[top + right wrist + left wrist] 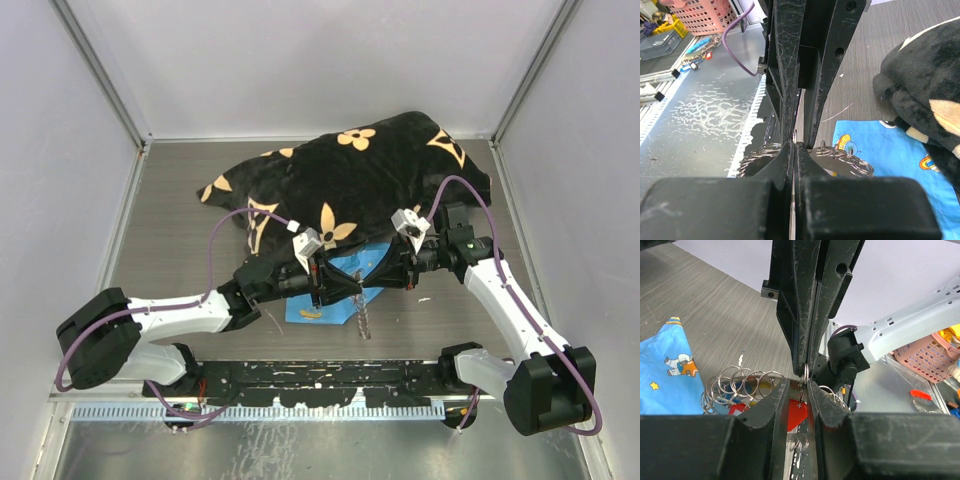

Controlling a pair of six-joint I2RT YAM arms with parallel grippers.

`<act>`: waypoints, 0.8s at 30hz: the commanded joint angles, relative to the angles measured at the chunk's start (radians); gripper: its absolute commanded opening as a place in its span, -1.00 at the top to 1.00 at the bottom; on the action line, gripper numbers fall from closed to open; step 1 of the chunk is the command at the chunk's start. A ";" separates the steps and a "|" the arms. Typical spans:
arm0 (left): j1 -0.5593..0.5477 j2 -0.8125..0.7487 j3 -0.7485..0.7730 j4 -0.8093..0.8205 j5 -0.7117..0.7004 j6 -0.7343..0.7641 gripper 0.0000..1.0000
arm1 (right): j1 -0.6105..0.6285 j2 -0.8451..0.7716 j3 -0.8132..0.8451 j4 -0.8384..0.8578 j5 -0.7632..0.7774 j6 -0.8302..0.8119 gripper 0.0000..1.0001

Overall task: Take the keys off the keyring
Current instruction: Remove the key from the keyring.

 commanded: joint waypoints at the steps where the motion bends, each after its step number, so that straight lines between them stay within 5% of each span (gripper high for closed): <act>1: -0.003 -0.001 0.038 0.073 0.008 -0.003 0.60 | -0.001 -0.015 0.006 0.027 -0.065 0.006 0.98; 9: -0.003 -0.003 0.038 0.071 0.010 -0.001 1.00 | -0.001 -0.015 0.004 0.027 -0.064 0.006 0.99; 14: -0.003 -0.027 0.044 0.020 0.010 0.014 1.00 | 0.000 -0.017 0.003 0.027 -0.053 0.010 0.89; 21: -0.003 -0.123 0.130 -0.346 0.044 0.120 1.00 | 0.000 -0.020 0.032 -0.018 0.010 -0.009 0.49; 24: -0.003 -0.149 0.200 -0.544 0.081 0.186 1.00 | 0.001 -0.009 0.108 -0.167 0.067 -0.151 0.28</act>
